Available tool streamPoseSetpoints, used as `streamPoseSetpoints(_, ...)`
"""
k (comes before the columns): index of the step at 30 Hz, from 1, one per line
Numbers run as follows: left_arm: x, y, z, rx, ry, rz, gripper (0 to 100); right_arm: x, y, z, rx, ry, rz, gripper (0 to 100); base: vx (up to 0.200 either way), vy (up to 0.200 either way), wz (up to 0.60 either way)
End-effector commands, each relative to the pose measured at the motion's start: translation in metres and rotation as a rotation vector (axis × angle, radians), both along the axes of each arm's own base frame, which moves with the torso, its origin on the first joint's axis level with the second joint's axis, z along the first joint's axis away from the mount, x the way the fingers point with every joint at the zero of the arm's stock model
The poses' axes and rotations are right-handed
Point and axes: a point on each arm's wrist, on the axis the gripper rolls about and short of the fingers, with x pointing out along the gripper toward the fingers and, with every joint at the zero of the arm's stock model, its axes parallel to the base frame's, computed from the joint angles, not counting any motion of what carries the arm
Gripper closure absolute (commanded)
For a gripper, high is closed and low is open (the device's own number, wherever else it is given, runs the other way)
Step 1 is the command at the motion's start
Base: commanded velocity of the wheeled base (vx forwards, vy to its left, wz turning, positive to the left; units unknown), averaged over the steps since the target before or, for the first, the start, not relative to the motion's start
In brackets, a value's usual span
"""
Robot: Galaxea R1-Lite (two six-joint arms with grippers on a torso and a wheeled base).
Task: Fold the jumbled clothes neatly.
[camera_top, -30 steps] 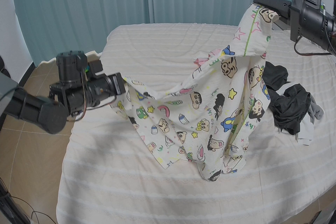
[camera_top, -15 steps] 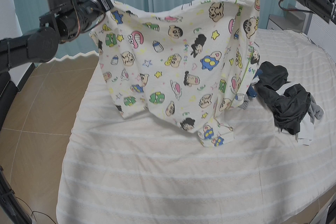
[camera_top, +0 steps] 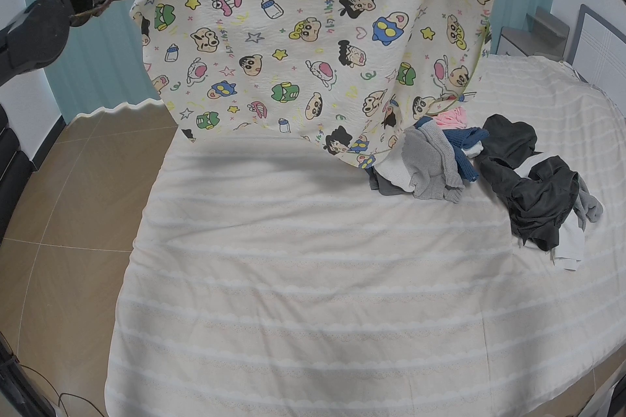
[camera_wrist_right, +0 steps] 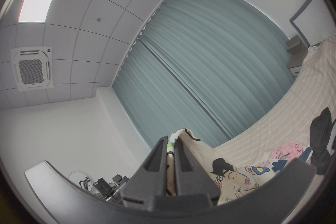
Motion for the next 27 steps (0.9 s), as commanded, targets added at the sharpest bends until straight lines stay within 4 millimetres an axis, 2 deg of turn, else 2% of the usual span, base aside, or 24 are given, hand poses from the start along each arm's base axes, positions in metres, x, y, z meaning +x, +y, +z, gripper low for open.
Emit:
streamPoseSetpoints(1,-0.049,0.027,-0.020,0.090,0.106,-0.095,100,-0.053,-0.014,-0.030,-0.124,0.073,0.136,100,0.000,0.000,0.00)
streamPoseSetpoints(4,-0.044,0.041,-0.079,0.152,0.300,-0.066,100,-0.053,-0.012,-0.093,-0.234,0.260,0.197,100,0.000,0.000,0.00)
streamPoseSetpoints(7,-0.042,0.046,-0.134,0.178,0.453,-0.069,100,-0.055,-0.013,-0.154,-0.351,0.394,0.268,100,0.000,0.000,0.00)
streamPoseSetpoints(10,-0.049,0.051,-0.181,0.198,0.533,-0.110,100,-0.055,-0.015,-0.200,-0.404,0.495,0.294,100,0.000,0.000,0.00)
streamPoseSetpoints(12,-0.063,0.053,-0.201,0.208,0.555,-0.135,100,-0.059,-0.018,-0.218,-0.412,0.533,0.297,100,0.000,0.000,0.00)
streamPoseSetpoints(13,-0.064,0.053,-0.202,0.210,0.556,-0.136,100,-0.060,-0.019,-0.218,-0.413,0.533,0.298,100,0.000,0.000,0.00)
streamPoseSetpoints(14,-0.078,0.055,-0.216,0.238,0.601,-0.152,100,-0.071,-0.025,-0.224,-0.414,0.543,0.303,100,0.000,0.000,0.00)
streamPoseSetpoints(15,-0.081,0.055,-0.218,0.243,0.610,-0.156,100,-0.073,-0.026,-0.225,-0.413,0.543,0.303,100,0.000,0.000,0.00)
streamPoseSetpoints(16,-0.097,0.058,-0.230,0.275,0.667,-0.167,100,-0.084,-0.031,-0.229,-0.419,0.562,0.323,100,0.000,0.000,0.00)
streamPoseSetpoints(18,-0.115,0.060,-0.242,0.294,0.742,-0.194,100,-0.096,-0.036,-0.234,-0.432,0.607,0.334,100,0.000,0.000,0.00)
streamPoseSetpoints(21,-0.140,0.061,-0.252,0.299,0.818,-0.256,100,-0.115,-0.042,-0.242,-0.459,0.682,0.350,100,0.000,0.000,0.00)
streamPoseSetpoints(22,-0.142,0.061,-0.253,0.298,0.822,-0.260,100,-0.116,-0.043,-0.242,-0.461,0.685,0.350,100,0.000,0.000,0.00)
streamPoseSetpoints(23,-0.156,0.062,-0.257,0.299,0.852,-0.281,100,-0.127,-0.046,-0.250,-0.494,0.721,0.360,100,0.000,0.000,0.00)
streamPoseSetpoints(27,-0.187,0.065,-0.268,0.332,0.932,-0.304,100,-0.153,-0.054,-0.275,-0.570,0.817,0.420,100,0.000,0.000,0.00)
